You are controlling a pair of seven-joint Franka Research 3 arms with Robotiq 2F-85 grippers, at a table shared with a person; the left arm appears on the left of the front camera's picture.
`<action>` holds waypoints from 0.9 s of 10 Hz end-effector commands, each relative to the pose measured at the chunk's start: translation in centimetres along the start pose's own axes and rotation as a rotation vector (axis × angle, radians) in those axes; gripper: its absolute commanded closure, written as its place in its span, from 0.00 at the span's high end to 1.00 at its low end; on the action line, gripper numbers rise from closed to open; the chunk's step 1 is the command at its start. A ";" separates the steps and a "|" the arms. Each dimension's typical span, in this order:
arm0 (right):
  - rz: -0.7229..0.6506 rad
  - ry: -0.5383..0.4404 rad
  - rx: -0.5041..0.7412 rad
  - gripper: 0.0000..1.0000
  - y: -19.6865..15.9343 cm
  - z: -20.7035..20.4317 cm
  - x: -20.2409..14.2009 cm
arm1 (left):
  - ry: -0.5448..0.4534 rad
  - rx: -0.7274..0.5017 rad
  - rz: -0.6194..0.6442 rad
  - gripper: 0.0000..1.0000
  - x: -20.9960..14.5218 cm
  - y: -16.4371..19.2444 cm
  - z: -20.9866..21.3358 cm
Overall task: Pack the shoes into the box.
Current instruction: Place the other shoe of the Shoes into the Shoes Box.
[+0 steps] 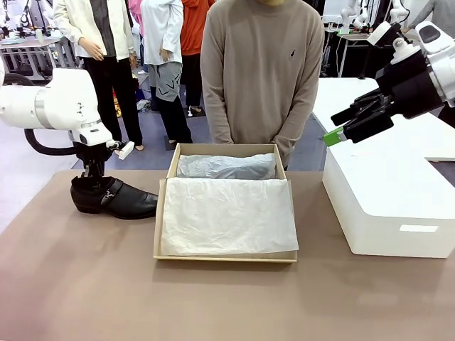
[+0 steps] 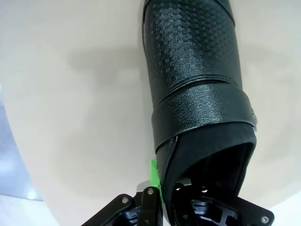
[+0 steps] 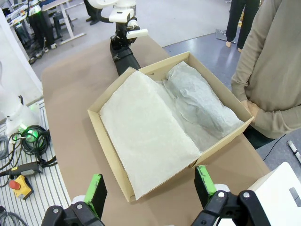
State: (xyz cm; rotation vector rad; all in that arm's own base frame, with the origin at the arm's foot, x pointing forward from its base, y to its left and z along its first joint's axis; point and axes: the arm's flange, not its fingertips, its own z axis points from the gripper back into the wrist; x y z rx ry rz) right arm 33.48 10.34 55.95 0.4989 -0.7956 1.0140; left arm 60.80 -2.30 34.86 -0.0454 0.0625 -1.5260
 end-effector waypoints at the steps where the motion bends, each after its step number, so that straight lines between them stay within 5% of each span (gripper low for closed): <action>1: 0.019 -0.028 0.019 1.00 -0.3 -0.2 -0.1 | 0.000 0.028 0.063 0.00 -1.5 0.1 3.2; 5: 0.019 -0.028 0.019 1.00 -0.3 -0.2 -0.1 | -0.004 0.033 0.155 0.00 -2.2 0.7 9.5; 9: 0.019 -0.028 0.019 1.00 -0.3 -0.2 -0.1 | -0.014 -0.021 0.493 0.00 -1.6 0.0 14.4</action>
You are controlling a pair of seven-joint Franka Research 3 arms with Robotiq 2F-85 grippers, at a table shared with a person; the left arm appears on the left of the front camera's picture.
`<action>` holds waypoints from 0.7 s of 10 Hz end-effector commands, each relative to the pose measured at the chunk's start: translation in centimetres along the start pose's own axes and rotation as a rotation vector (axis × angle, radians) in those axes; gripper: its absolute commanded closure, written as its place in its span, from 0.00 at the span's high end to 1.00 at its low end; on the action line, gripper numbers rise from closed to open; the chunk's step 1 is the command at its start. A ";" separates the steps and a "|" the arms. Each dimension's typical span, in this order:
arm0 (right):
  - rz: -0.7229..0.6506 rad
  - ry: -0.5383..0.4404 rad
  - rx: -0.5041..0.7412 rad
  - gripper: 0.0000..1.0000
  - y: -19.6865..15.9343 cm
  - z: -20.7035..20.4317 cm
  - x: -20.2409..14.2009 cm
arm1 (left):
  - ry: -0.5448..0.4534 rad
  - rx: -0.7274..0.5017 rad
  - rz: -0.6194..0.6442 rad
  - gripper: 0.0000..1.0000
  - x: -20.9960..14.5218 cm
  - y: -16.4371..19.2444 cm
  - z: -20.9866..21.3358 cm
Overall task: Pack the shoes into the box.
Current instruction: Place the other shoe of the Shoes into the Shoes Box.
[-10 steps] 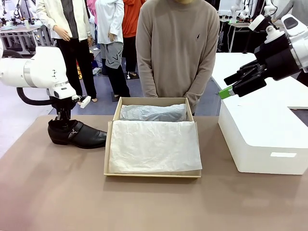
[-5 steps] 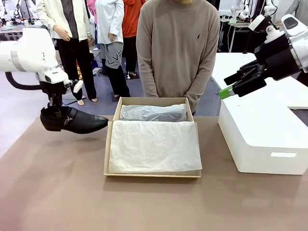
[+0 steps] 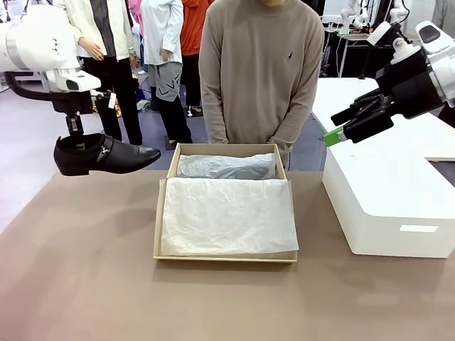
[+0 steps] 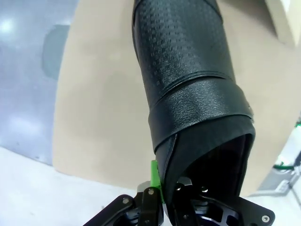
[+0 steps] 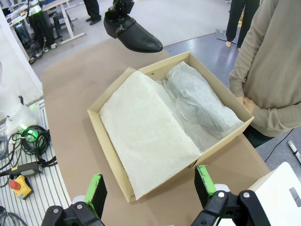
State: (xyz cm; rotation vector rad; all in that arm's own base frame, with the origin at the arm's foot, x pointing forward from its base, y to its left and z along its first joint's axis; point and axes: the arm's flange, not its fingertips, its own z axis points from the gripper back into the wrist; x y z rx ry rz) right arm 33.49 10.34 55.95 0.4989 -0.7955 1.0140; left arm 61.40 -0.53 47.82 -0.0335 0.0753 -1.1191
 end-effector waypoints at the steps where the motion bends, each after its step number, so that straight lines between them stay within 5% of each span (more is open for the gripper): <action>1: 0.019 -0.029 0.019 1.00 -0.3 -0.2 -0.1 | -0.009 -0.034 0.135 0.00 0.3 -0.3 1.9; 7: 0.019 -0.029 0.019 1.00 -0.3 -0.2 -0.1 | 0.004 -0.024 0.122 0.00 0.0 -0.4 1.5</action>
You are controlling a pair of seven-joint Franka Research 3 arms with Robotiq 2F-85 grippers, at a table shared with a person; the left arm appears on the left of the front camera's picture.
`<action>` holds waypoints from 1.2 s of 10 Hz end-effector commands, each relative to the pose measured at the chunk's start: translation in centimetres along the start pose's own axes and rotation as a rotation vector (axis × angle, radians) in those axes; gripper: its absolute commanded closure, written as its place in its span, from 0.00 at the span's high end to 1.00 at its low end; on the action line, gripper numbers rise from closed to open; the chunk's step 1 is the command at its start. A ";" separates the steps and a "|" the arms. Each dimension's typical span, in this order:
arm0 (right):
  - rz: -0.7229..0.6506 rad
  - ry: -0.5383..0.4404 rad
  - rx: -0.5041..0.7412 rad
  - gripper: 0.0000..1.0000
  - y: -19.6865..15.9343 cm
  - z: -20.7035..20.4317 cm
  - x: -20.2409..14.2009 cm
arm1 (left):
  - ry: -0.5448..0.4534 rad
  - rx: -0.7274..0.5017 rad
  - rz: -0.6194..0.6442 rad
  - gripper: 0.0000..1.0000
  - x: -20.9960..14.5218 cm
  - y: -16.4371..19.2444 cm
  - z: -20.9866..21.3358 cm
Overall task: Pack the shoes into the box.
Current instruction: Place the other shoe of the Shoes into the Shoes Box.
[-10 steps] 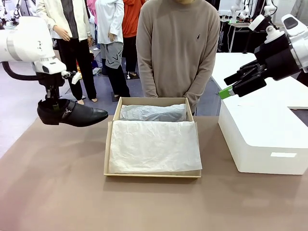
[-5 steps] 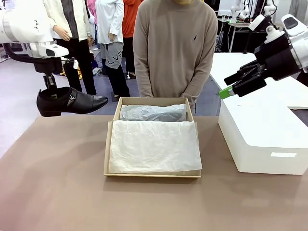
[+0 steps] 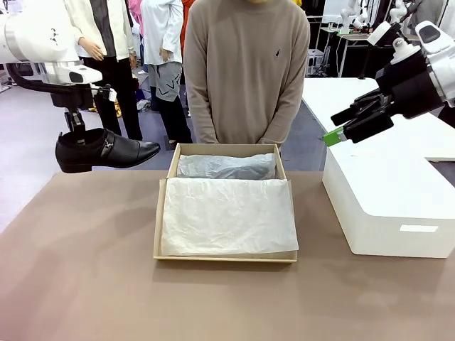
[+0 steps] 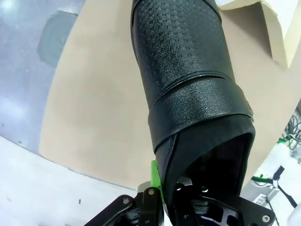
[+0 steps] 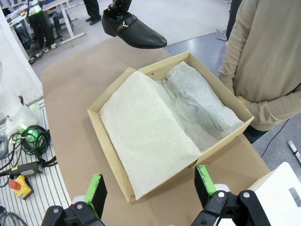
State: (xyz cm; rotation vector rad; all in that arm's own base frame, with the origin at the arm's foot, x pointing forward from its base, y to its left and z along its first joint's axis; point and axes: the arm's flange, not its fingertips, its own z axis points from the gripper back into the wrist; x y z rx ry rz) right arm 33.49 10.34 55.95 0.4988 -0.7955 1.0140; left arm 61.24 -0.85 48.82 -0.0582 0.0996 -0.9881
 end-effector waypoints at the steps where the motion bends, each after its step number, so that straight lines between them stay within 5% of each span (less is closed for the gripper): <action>1: 0.019 -0.029 0.019 1.00 -0.3 -0.2 -0.1 | -0.001 0.012 -0.008 0.00 -0.2 -0.1 0.5; 3: 0.019 -0.029 0.019 1.00 -0.3 -0.2 -0.1 | -0.016 -0.018 0.088 0.00 0.8 -1.2 0.8; 9: 0.019 -0.029 0.019 1.00 -0.3 -0.2 -0.1 | 0.108 -0.002 0.774 0.00 4.7 -7.0 6.7; 12: 0.019 -0.029 0.019 1.00 -0.3 -0.2 -0.1 | -0.031 0.073 0.991 0.00 6.7 -10.6 7.7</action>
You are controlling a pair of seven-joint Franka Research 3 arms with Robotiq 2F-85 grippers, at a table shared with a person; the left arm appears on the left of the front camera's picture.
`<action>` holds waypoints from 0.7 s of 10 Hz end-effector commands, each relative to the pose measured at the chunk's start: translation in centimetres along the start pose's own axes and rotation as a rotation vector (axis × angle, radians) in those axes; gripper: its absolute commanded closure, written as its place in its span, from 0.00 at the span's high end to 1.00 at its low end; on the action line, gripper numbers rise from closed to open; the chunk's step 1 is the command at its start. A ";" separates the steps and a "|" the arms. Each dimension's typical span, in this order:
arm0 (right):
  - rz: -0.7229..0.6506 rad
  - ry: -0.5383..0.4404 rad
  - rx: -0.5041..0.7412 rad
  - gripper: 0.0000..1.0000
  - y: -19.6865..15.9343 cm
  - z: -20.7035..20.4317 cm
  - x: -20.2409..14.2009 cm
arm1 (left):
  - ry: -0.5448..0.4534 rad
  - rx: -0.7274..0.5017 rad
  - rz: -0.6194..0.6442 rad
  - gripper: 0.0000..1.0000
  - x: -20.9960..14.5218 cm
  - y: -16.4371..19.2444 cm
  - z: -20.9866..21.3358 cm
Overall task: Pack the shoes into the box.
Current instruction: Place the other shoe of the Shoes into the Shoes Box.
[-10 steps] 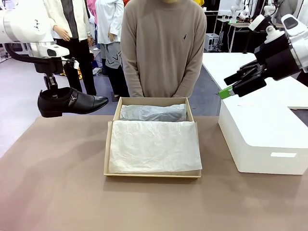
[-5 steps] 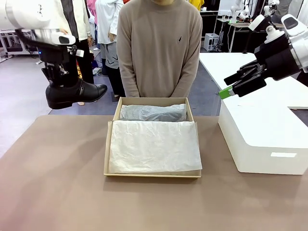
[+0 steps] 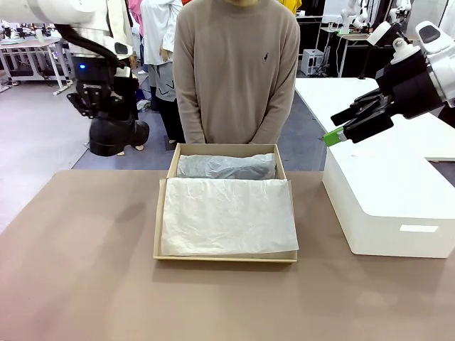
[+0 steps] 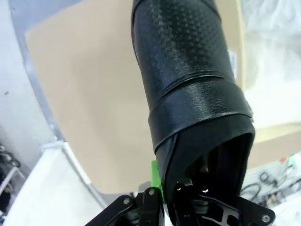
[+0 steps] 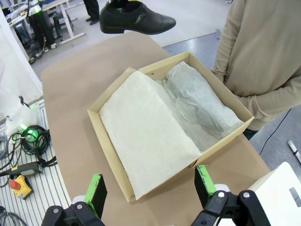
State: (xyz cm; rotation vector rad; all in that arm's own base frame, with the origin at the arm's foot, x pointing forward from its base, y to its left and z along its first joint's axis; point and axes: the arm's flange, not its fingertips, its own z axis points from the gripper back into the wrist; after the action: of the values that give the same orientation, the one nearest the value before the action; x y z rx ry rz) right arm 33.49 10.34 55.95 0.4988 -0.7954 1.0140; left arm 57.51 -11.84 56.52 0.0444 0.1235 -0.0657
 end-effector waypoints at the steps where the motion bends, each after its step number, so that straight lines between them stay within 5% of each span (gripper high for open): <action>1: 0.019 -0.029 0.019 1.00 -0.3 -0.2 -0.1 | -0.081 0.025 0.089 0.00 -0.8 -0.9 0.5; 7: 0.019 -0.029 0.019 1.00 -0.3 -0.2 -0.1 | -0.070 0.005 0.086 0.00 -0.1 -1.7 1.0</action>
State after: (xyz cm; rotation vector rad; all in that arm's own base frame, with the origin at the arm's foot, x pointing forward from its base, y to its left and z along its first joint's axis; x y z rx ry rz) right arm 33.49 10.34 55.95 0.4987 -0.7954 1.0140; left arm 57.58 -13.93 56.86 0.0646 0.0522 0.0312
